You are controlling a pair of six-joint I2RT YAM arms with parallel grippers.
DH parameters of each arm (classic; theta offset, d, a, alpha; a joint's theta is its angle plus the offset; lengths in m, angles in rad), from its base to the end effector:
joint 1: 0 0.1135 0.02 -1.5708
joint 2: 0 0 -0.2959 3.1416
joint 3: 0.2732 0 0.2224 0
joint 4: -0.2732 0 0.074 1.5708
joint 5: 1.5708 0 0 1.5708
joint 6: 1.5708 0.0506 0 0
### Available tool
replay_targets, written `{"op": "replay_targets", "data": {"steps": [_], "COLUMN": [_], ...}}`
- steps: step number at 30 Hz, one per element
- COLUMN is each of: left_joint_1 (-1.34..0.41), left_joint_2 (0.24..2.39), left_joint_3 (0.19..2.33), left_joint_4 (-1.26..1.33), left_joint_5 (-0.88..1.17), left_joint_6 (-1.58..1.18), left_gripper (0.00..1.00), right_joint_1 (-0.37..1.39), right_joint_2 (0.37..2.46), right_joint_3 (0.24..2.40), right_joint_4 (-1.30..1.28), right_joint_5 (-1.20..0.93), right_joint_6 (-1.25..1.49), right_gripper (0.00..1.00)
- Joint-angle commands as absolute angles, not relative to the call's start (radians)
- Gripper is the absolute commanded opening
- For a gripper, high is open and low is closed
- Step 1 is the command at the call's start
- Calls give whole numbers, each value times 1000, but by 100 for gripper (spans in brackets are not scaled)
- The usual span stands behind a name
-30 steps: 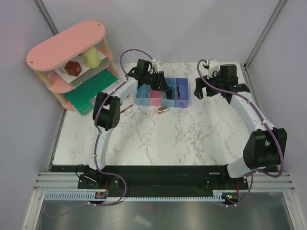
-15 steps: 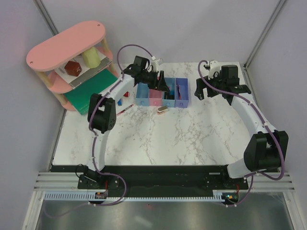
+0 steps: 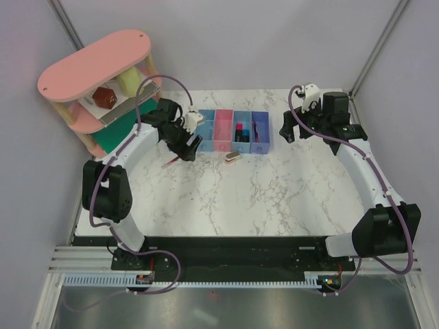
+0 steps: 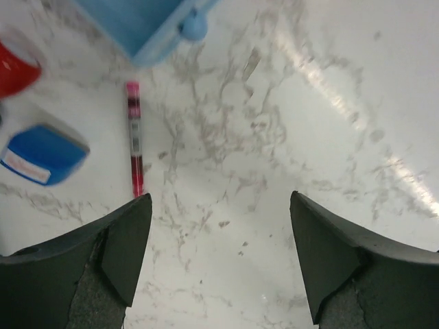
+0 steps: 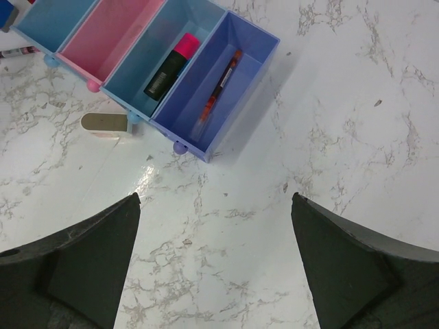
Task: Sort the stationery into containers
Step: Pick up the pen from the center of the board.
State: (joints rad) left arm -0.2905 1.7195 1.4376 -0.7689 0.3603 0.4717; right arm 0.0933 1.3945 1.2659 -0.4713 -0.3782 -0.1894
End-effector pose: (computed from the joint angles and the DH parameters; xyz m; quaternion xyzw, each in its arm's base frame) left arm 0.3269 -0.1163 0.2989 0.3964 0.8654 -0.1496 0.2675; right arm 0.2851 0.0454 0.3685 -0.2092 0.8477 0.1441 0.4657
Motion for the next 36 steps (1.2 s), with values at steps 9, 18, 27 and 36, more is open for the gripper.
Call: {"op": "replay_targets", "data": {"steps": [9,18,27,36], "left_joint_1": [-156,-130,-123,-123], "left_joint_2": [1802,1858,1924,1933], "left_joint_3": [1321,1255,1243,1190], "left_joint_4": [-770,-681,-644,-640], "left_joint_5": [198,193,204,274], "left_joint_6": [632,655,652,658], "left_gripper": [88,87,61,44], "right_joint_1": [87,87,94,95], "right_joint_2": [1333,1331,1384,1384], "right_joint_3": [1275,1261,1209,1195], "right_joint_4": [-506,-505,-511,-509], "right_joint_5": [-446,-451,-521,-522], "right_joint_6": [-213,-207,-169,-169], "right_gripper": [98,98,98,98]}}
